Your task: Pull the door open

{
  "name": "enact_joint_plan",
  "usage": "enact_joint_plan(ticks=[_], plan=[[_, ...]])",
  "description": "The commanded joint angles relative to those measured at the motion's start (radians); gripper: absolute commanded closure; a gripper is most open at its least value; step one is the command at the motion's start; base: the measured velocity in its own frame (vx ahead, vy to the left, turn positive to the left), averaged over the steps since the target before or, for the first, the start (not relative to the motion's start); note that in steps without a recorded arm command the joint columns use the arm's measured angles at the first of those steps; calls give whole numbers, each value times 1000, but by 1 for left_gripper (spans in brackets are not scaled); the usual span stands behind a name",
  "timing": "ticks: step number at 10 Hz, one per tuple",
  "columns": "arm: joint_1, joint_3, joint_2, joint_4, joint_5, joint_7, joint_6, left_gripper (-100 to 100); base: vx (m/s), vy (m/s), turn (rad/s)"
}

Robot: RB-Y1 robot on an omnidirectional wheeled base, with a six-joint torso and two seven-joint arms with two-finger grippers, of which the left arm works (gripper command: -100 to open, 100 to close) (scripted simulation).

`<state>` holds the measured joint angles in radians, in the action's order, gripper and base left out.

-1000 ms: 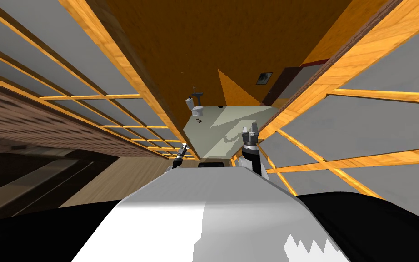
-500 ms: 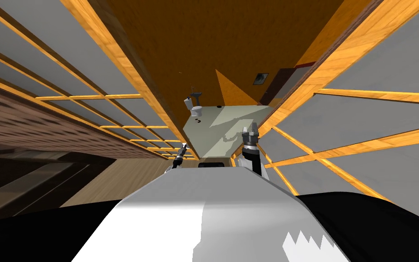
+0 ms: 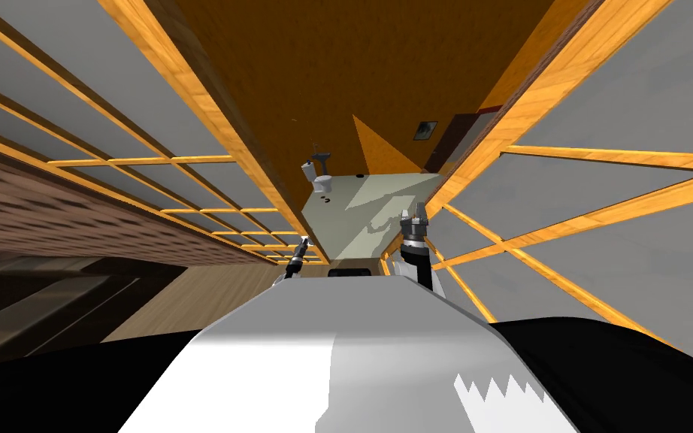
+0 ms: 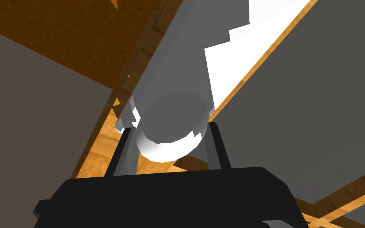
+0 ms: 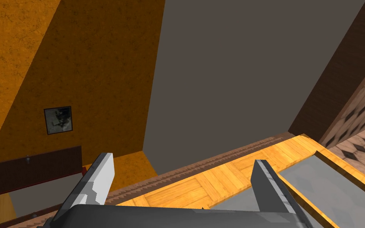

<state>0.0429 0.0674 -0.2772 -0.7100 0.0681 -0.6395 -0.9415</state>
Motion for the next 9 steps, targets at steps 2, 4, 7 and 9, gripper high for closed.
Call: enact_joint_plan(ticks=[2,4,7,9], plan=[[-7,-20,14,4,-17,71,3,100,-49,26,-54],[-8,-24,15,4,-31,117,5,100,-43,20,-48],[-11,-32,17,3,-61,191,8,100,-54,22,-72],[-12,-37,18,3,-76,237,10,100,-43,23,-40]])
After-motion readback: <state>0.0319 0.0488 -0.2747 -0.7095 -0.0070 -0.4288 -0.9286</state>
